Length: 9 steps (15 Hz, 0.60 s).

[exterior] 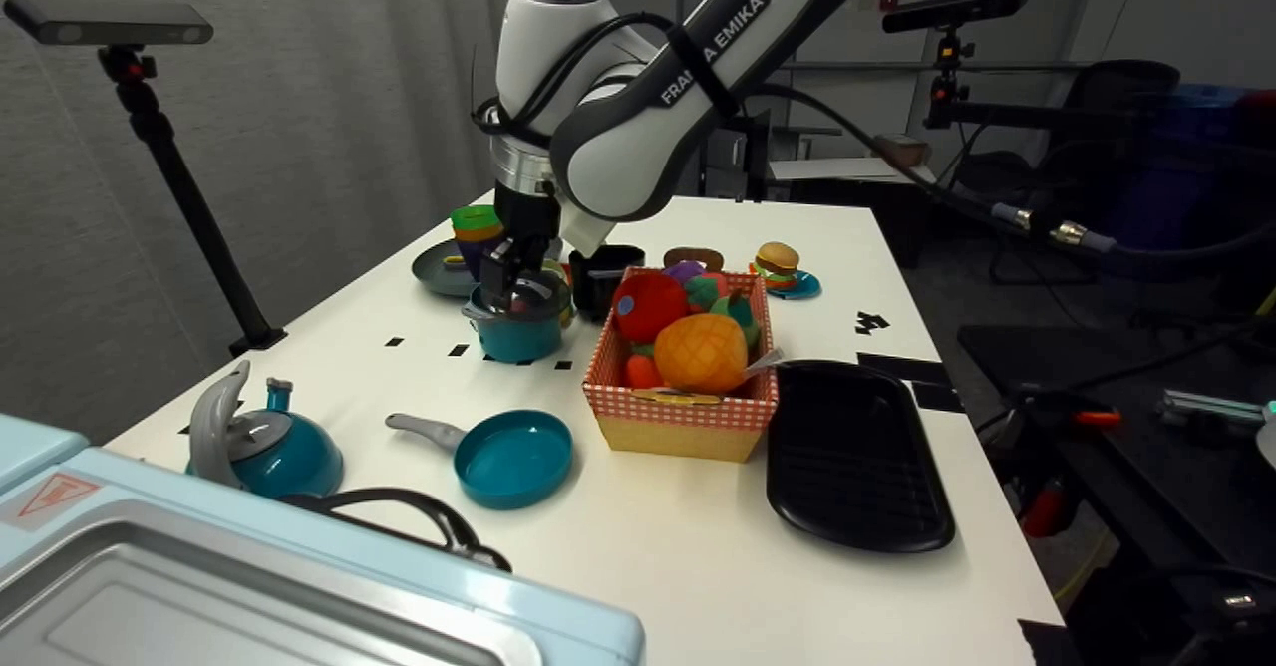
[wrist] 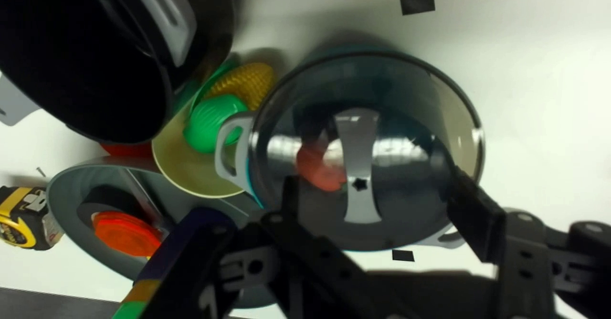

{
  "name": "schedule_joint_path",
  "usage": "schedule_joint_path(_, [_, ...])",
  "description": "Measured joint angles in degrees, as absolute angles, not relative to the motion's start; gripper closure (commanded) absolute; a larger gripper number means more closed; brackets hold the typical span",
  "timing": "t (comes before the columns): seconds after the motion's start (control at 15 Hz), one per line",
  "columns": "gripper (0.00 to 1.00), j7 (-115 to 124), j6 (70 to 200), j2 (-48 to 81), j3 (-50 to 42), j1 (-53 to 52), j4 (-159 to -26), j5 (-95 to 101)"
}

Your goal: Move the black lid from the blue pot to the blue pan

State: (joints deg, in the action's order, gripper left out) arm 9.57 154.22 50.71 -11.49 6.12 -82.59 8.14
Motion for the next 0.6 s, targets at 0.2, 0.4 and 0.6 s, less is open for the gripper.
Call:
schedule_joint_path(0.2, [0.74, 9.6, 154.2, 51.0, -11.4, 6.1, -81.7, 7.4])
schedule_joint_path(0.4, [0.96, 9.6, 154.2, 51.1, -11.4, 6.2, -81.1, 7.1])
schedule_joint_path(0.6, [0.97, 9.6, 154.2, 51.3, -11.4, 6.3, -80.7, 7.1])
